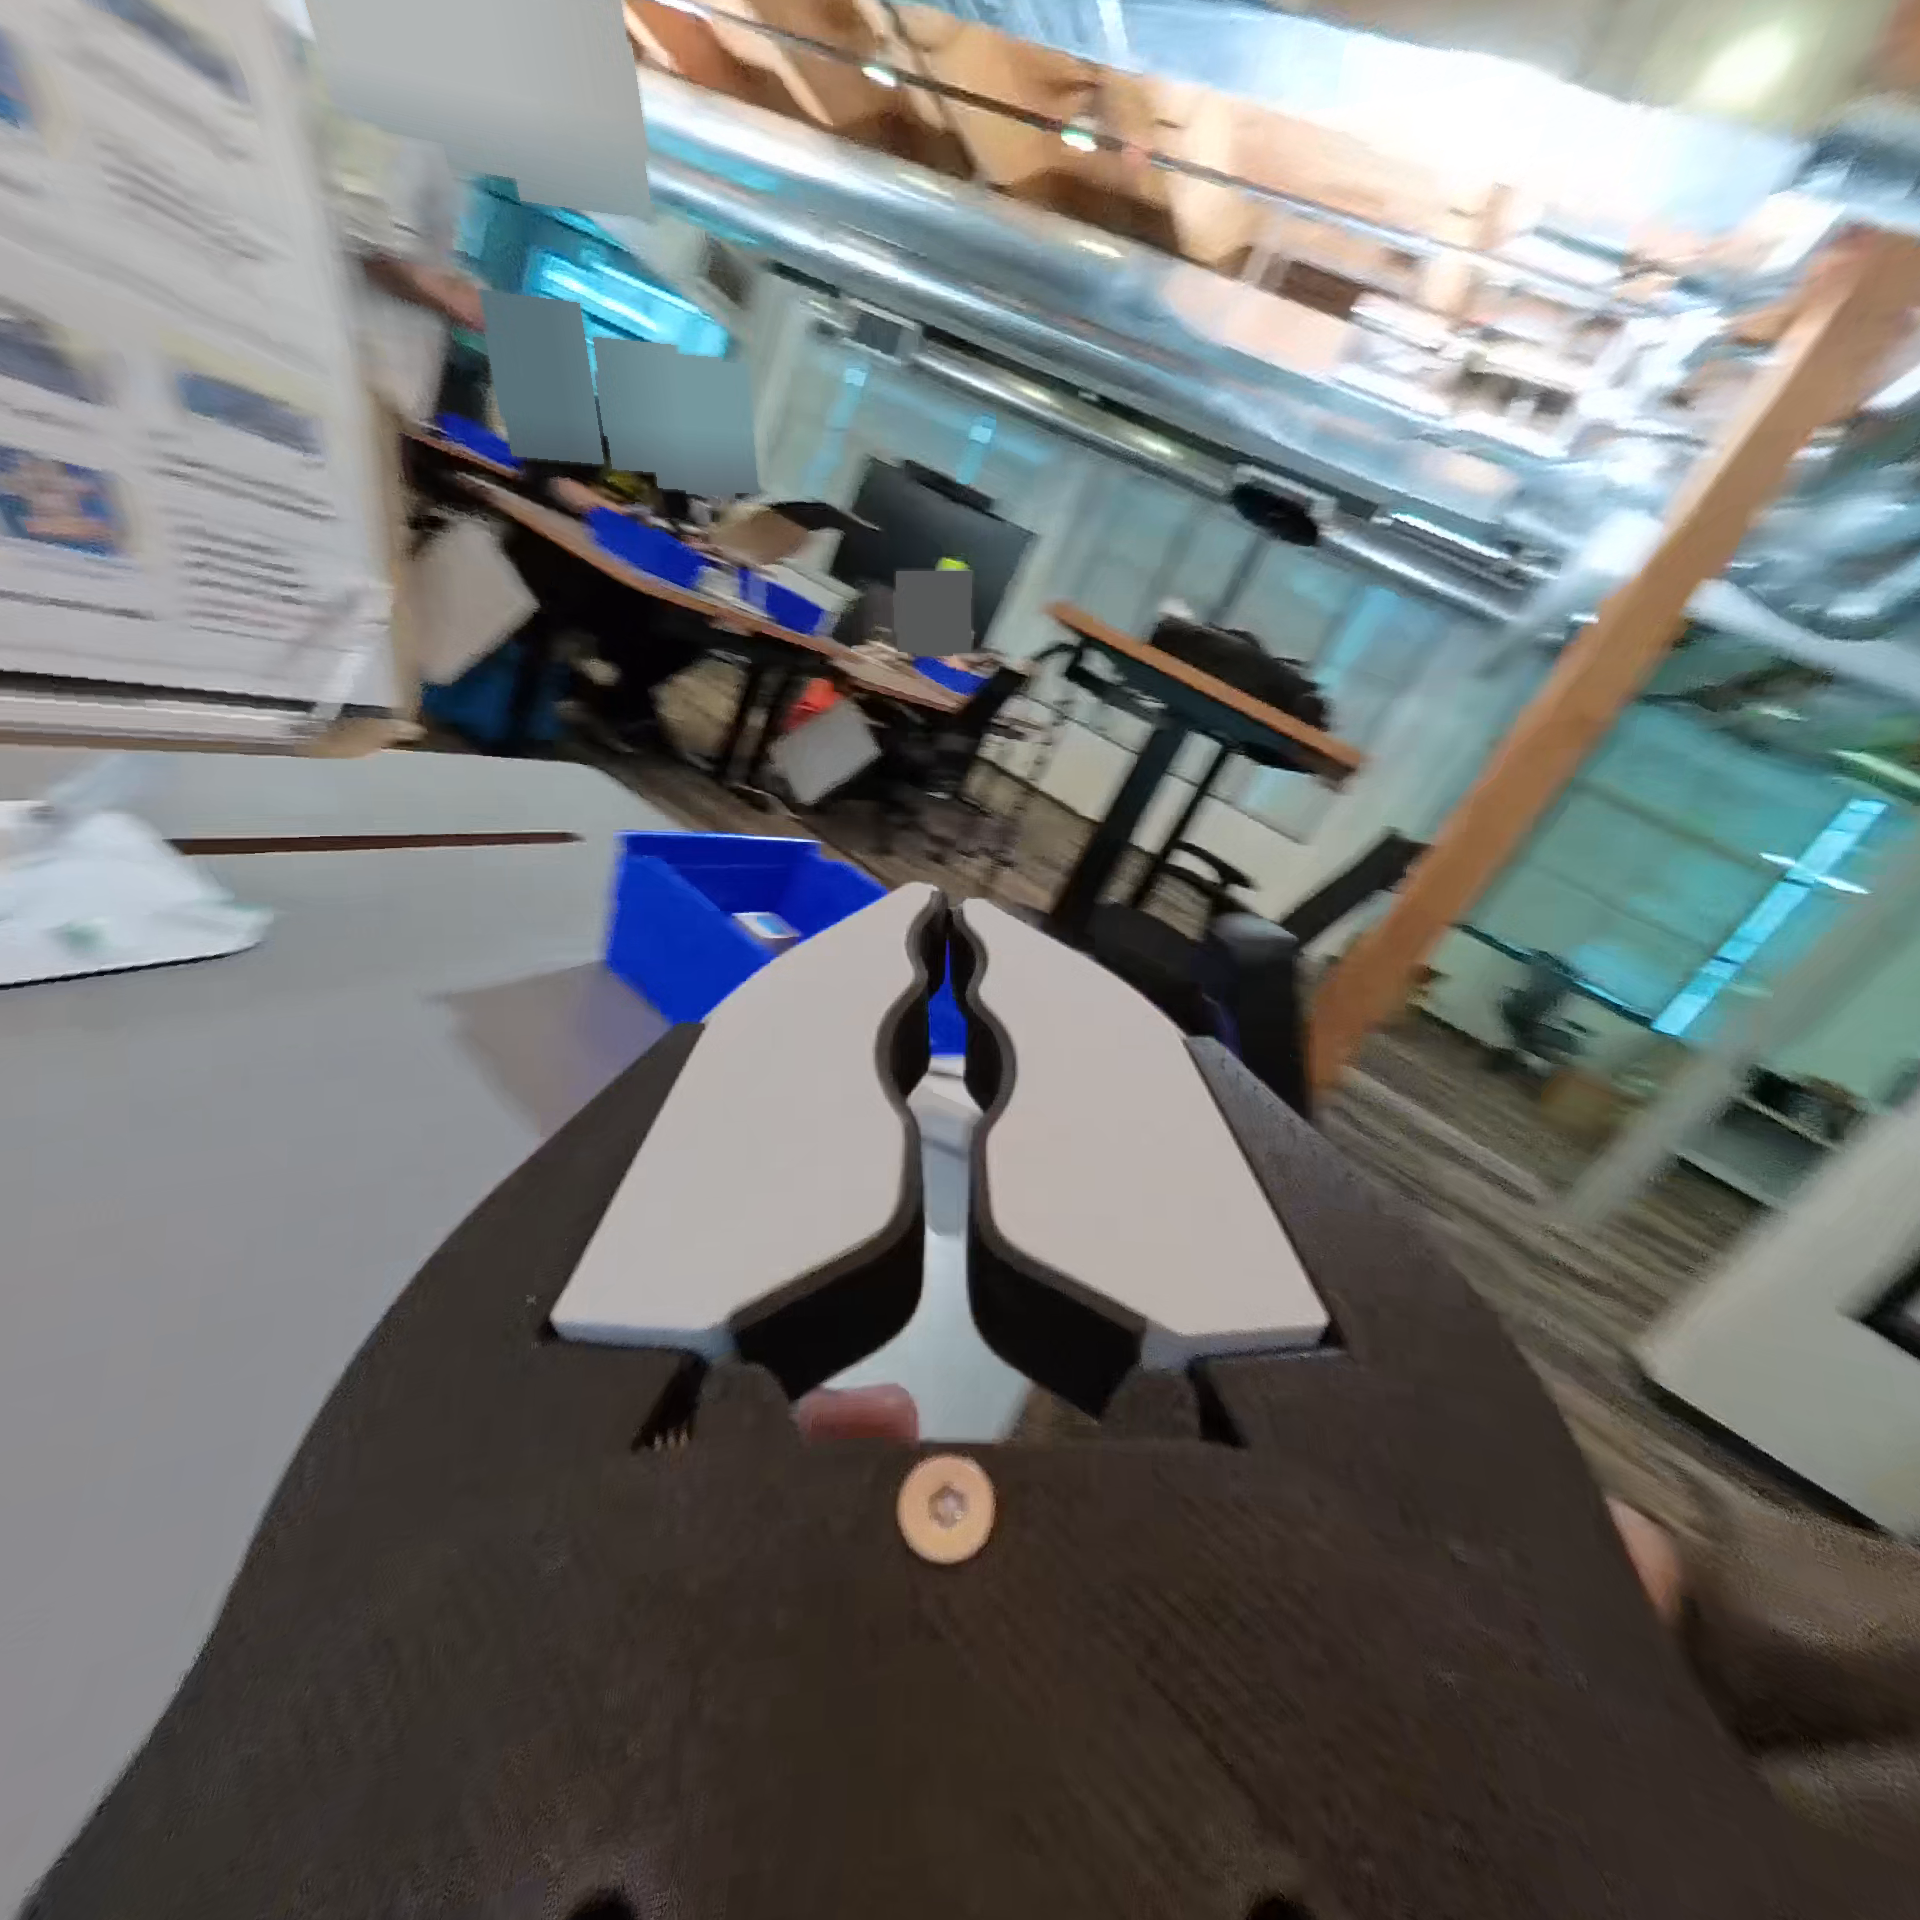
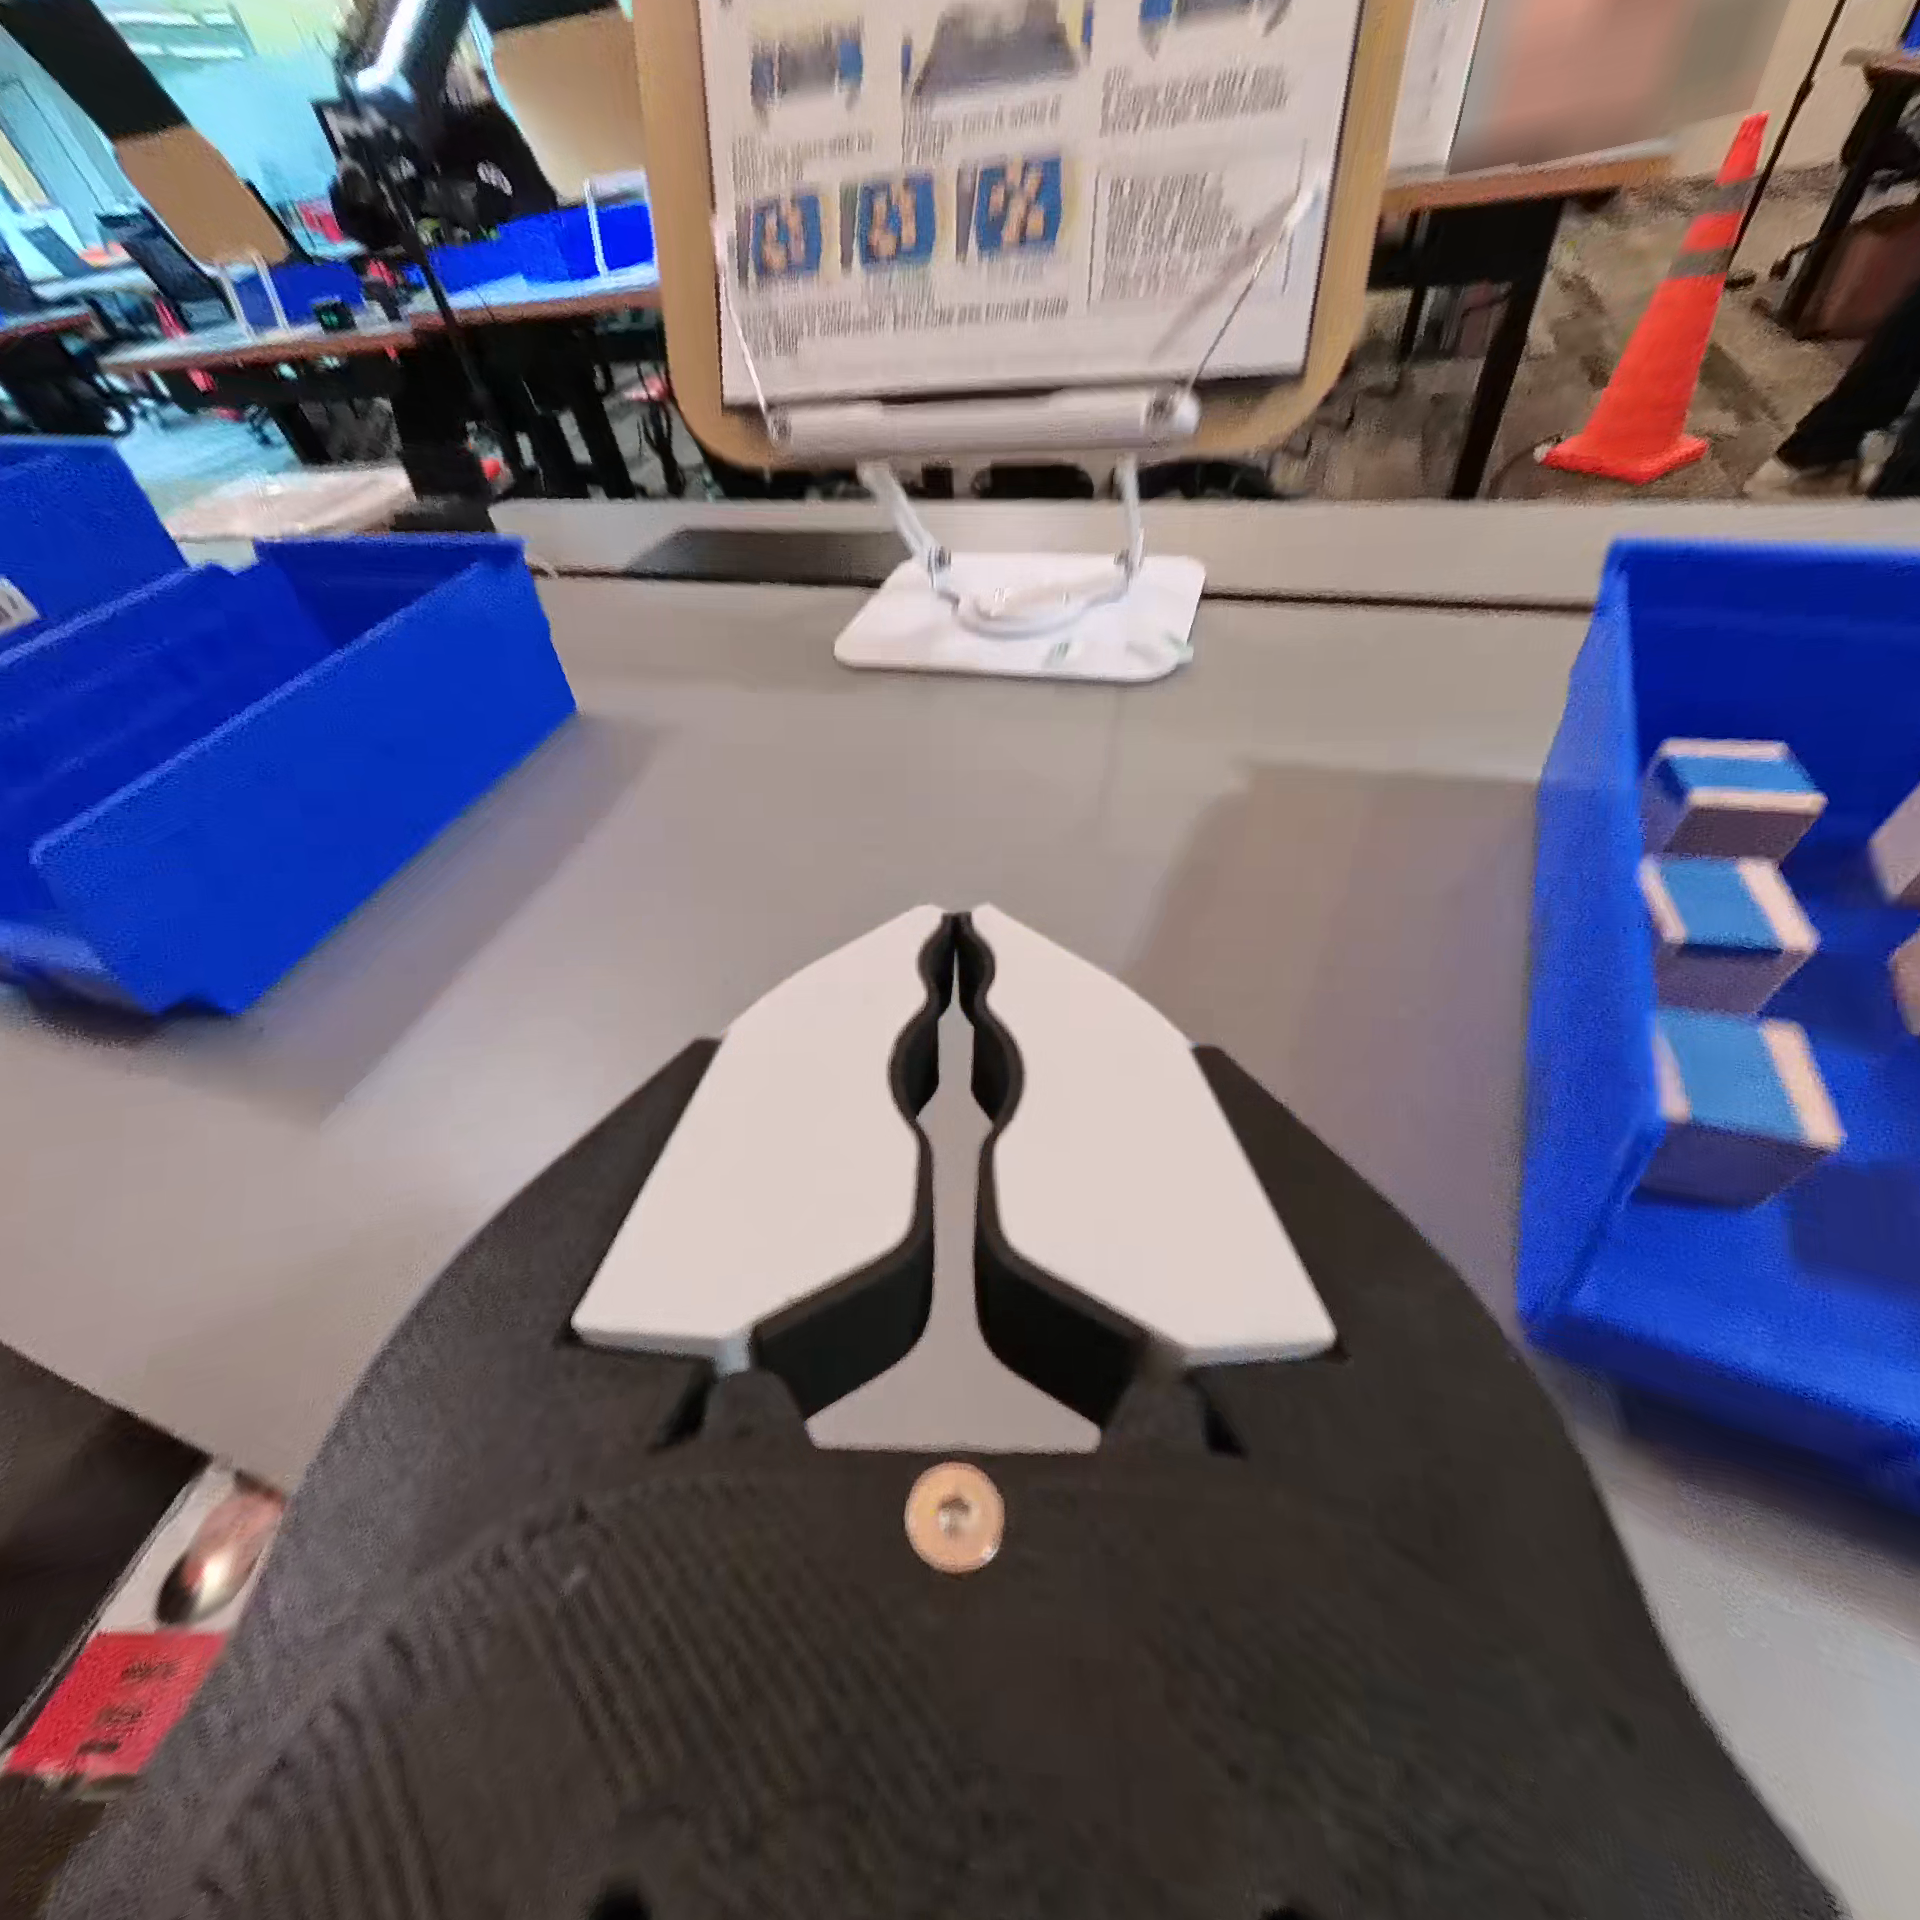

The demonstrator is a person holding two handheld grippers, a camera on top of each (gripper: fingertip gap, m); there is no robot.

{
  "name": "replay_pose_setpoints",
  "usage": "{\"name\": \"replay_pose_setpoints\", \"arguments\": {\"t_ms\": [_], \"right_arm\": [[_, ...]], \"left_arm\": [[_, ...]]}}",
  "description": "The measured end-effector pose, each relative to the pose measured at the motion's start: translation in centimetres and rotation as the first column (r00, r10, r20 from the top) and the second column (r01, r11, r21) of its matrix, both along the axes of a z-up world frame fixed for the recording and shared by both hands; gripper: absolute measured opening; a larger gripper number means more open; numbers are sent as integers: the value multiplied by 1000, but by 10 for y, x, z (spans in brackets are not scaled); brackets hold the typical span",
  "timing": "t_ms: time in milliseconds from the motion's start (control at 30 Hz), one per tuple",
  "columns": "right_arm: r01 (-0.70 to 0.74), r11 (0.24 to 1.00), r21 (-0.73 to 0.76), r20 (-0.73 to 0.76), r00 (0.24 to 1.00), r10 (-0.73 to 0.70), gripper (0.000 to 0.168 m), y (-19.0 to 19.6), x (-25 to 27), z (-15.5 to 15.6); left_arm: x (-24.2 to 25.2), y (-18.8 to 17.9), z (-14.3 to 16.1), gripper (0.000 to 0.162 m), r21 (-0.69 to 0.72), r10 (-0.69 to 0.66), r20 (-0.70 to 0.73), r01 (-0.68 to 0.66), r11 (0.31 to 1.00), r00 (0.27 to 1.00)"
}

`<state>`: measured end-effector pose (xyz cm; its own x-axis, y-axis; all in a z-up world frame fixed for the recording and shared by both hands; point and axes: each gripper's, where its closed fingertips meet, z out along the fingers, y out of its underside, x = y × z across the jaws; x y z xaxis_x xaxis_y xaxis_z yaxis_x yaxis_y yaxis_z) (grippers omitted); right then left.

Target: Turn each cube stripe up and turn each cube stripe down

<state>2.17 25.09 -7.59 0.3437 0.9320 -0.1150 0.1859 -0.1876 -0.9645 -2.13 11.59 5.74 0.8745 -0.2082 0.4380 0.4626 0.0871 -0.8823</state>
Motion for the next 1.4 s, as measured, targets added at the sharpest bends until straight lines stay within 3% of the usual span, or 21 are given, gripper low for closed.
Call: {"name": "replay_pose_setpoints", "arguments": {"t_ms": [100, 167, 233, 300, 367, 433, 567, 667, 767, 933, 1067, 1167, 1267, 1400], "right_arm": [[-23, 996, -83, 4, 1000, 23, 0, -25, 12, -23], [-12, 992, -128, -39, 999, 7, 0, -31, 25, -27], [19, 993, -118, -66, 997, -27, 0, -24, 35, -24], [47, 999, -28, -77, 996, -49, 0, -5, 40, -13], [95, 991, 93, -57, 994, -90, 0, 20, 47, -10], [167, 975, 144, -37, 986, -163, 0, 47, 58, -16], [239, 971, 14, -90, 967, -237, 0, 79, 78, -13], [319, 946, 67, -59, 947, -315, 0, 102, 97, -16], [389, 912, 133, -19, 921, -390, 0, 123, 109, -21], [383, 919, 95, -47, 924, -380, 0, 129, 100, -18], [343, 932, 117, -171, 931, -321, 0, 121, 89, 8], [322, 922, 214, -180, 941, -286, 0, 117, 86, 16], [392, 851, 350, -148, 920, -363, 4, 131, 97, 17], [498, 746, 441, -161, 862, -481, 32, 161, 130, 24]], "left_arm": [[-46, 25, -54, 0, -115, 199, -149, -217, 969, 969], [-78, 26, -106, 0, -223, 309, -334, -393, 892, 890], [-103, 8, -147, 0, -241, 396, -493, -559, 793, 774], [-121, -10, -159, 0, -161, 468, -617, -684, 712, 633], [-126, -12, -148, 0, -103, 486, -652, -704, 703, 582], [-130, -15, -143, 0, -111, 515, -601, -702, 703, 611], [-146, -26, -151, 0, -178, 538, -536, -711, 681, 650], [-160, -35, -148, 0, -150, 569, -568, -755, 639, 594], [-173, -53, -136, 0, -84, 692, -489, -818, 568, 531], [-169, -61, -135, 3, -108, 677, -375, -755, 646, 633], [-161, -66, -136, 0, -93, 648, -416, -739, 668, 638], [-159, -70, -140, 1, -109, 641, -433, -742, 661, 634], [-158, -68, -147, 6, -138, 623, -431, -730, 670, 653], [-155, -55, -170, 26, -257, 539, -418, -664, 702, 732]]}}
